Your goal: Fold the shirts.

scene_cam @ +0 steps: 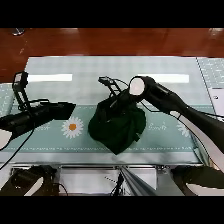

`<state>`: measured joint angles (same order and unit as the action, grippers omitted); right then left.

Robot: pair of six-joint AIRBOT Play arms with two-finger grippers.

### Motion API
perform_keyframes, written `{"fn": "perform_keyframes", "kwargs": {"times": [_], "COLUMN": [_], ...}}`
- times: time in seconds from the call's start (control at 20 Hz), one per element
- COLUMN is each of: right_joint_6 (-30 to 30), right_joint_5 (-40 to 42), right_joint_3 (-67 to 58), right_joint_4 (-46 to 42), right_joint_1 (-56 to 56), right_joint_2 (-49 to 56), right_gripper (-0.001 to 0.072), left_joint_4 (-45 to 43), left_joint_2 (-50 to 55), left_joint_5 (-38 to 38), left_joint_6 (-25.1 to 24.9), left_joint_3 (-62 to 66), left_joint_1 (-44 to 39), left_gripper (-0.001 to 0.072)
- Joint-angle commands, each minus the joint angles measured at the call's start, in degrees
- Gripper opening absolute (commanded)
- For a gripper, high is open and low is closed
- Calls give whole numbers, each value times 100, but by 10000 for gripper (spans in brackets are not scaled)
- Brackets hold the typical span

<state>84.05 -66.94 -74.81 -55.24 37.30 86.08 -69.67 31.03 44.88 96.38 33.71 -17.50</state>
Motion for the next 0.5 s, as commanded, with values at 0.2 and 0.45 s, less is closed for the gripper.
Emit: {"fn": "perform_keyframes", "kwargs": {"times": [0.2, 0.45], "right_joint_6": [240, 175], "right_joint_5": [-872, -166], "right_joint_3": [28, 2490], "right_joint_4": [-1617, -1099], "right_joint_1": [-2870, -5178], "right_joint_2": [-1478, -3056], "right_gripper": [618, 617], "left_joint_4": [905, 1703], "left_joint_2": [459, 2015], "left_joint_5": [1777, 1434], "left_joint_6": [236, -267], "left_joint_3": [-7, -116], "left_joint_1": [-2, -2], "left_gripper": [704, 703]}}
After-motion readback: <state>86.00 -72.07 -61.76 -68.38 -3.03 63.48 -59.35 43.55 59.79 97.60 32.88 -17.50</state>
